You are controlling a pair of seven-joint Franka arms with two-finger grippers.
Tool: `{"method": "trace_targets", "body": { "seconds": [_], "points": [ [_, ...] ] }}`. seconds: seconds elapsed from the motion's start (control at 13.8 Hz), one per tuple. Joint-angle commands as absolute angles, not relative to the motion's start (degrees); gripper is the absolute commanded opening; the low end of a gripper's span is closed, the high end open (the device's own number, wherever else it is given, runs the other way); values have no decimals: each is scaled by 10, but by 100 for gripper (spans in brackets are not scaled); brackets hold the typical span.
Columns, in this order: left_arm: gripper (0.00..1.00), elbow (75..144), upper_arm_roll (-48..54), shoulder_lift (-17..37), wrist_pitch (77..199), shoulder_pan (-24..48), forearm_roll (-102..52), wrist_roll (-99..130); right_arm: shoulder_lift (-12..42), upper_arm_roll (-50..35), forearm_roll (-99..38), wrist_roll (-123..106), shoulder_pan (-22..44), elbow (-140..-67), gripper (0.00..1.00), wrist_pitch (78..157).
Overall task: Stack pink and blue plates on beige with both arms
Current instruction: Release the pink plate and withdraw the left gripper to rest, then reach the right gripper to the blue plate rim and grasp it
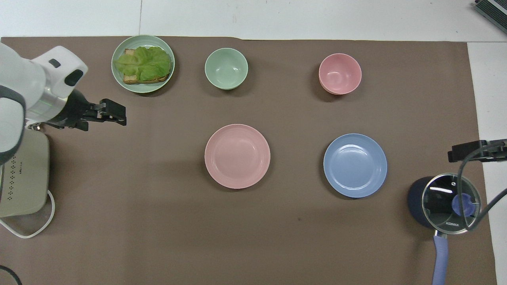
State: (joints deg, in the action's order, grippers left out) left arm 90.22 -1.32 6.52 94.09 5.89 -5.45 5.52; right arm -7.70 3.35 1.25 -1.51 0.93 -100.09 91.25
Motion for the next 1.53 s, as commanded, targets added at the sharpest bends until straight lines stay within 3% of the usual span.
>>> {"method": "trace_targets", "body": {
  "seconds": [0.0, 0.51, 1.02, 1.45],
  "points": [
    [100, 885, -9, 54, 911, 43, -21, 14, -88, 30, 9, -33, 0, -1062, 100, 970],
    [100, 887, -22, -1, 876, 44, -13, 7, 10, 30, 4, -180, -14, -1145, 100, 1118],
    [100, 888, -22, -4, 880, 44, -15, 11, 39, 30, -67, -206, -25, -1282, 100, 1258],
    [100, 888, -22, -3, 880, 44, -15, 11, 82, 29, -84, -211, -25, -1289, 100, 1290]
  ]
}}
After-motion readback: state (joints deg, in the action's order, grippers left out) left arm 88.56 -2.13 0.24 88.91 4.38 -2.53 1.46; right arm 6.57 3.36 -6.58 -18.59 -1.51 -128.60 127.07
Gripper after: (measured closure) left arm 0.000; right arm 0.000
